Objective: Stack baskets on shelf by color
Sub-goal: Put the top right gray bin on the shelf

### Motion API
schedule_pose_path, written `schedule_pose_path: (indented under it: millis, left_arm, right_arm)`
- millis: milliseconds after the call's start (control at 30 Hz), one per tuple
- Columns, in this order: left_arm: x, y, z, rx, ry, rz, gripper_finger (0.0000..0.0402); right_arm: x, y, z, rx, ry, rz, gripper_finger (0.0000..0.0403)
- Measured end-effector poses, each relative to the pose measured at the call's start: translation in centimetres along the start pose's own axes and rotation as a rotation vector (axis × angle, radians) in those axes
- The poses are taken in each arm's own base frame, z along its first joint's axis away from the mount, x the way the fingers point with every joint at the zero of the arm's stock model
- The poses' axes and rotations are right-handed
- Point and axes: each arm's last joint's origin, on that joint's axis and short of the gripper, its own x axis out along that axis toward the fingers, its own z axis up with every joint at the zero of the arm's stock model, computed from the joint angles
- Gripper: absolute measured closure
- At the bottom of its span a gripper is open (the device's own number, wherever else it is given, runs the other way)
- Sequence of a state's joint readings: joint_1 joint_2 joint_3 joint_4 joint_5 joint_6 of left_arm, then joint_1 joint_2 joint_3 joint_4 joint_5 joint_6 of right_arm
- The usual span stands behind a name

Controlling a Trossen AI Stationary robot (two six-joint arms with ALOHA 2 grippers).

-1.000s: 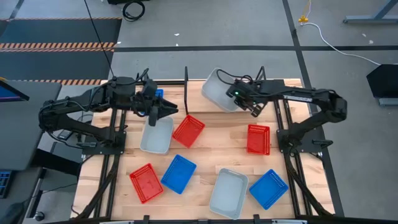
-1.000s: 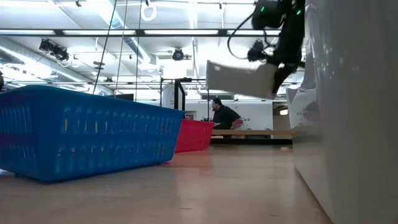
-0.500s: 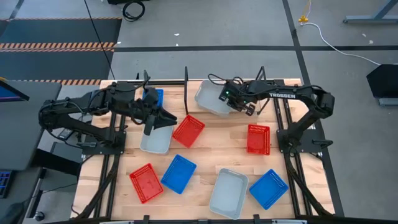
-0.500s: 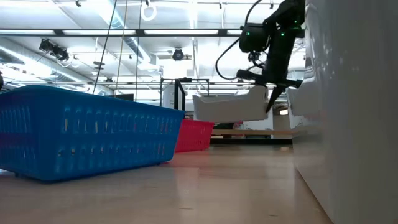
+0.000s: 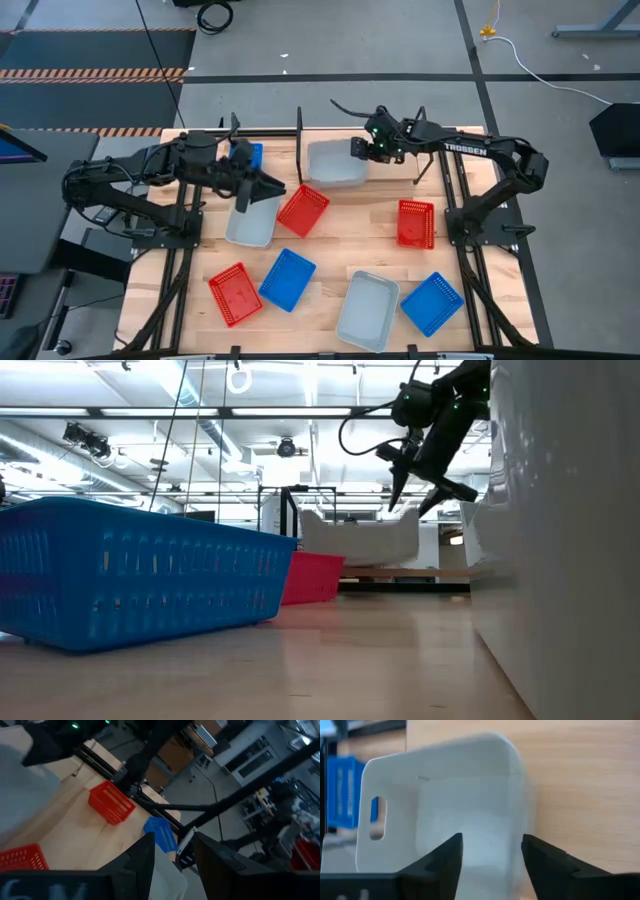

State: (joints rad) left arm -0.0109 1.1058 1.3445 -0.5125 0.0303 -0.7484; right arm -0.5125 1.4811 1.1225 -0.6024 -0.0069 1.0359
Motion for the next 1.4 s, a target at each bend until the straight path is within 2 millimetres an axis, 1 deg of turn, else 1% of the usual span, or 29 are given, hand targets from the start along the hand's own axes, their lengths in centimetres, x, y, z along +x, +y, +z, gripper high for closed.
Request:
schedule_pose_path:
  millis: [100,200,300,400,467,567,633,700,733,867,967,1033,1100,1200,1333,1400]
  left_arm:
    - [0.0,0.1,0.1,-0.02,-0.024,0.025,0.026]
    - [0.0,0.1,0.1,-0.045,-0.033,0.034,0.026]
    - [0.0,0.1,0.1,-0.06,-0.034,0.035,0.026]
    - [0.0,-0.1,-0.1,-0.053,-0.026,0.027,0.026]
    - [0.0,-0.2,-0.2,-0.042,-0.026,0.028,0.026]
    - [0.0,-0.3,-0.3,-0.024,-0.024,0.026,0.026]
    - [0.0,-0.4,-0.4,-0.019,-0.034,0.036,0.026]
    - [0.0,-0.4,-0.4,-0.018,-0.049,0.052,0.026]
    - [0.0,-0.4,-0.3,-0.018,-0.059,0.062,0.026]
    - [0.0,-0.3,-0.3,-0.041,-0.08,0.081,0.026]
    - [0.0,-0.3,-0.2,-0.042,-0.098,0.086,0.026]
    - [0.0,-0.4,-0.1,-0.042,-0.106,0.081,0.026]
    - [0.0,-0.4,0.0,-0.035,-0.12,0.086,0.026]
    - [0.0,-0.4,0.0,-0.017,-0.138,0.101,0.026]
    - [0.0,-0.4,0.0,-0.016,-0.143,0.107,0.026]
    - [0.0,-0.4,0.0,-0.016,-0.143,0.107,0.026]
  right_arm:
    - [0.0,0.0,0.1,-0.057,-0.001,0.002,0.017]
    - [0.0,-0.2,0.6,-0.134,-0.01,0.014,0.0159]
    - [-0.4,-0.3,1.2,-0.313,0.03,0.072,0.0153]
    - [-2.0,0.5,1.7,-0.631,0.059,0.15,0.0152]
    - [-3.3,1.2,1.8,-0.923,0.061,0.197,0.0154]
    - [-5.4,2.7,1.6,-1.397,0.017,0.238,0.0155]
    - [-6.6,3.6,1.3,-1.666,-0.017,0.245,0.0156]
    - [-7.2,4.2,1.1,-1.843,-0.043,0.208,0.0156]
    - [-7.2,4.4,1.0,-1.895,-0.054,0.177,0.0157]
    - [-7.2,4.6,1.1,-1.855,-0.083,0.114,0.016]
    - [-6.7,4.0,1.0,-1.87,-0.039,0.079,0.016]
    - [-6.4,3.3,0.5,-1.868,0.045,0.108,0.016]
    - [-6.0,2.6,-0.1,-1.863,0.137,0.142,0.016]
    - [-5.3,2.1,-1.7,-1.887,0.24,0.158,0.016]
    - [-4.9,2.5,-3.5,-1.947,0.255,0.192,0.0161]
    - [-4.4,2.7,-4.2,-1.979,0.231,0.188,0.0162]
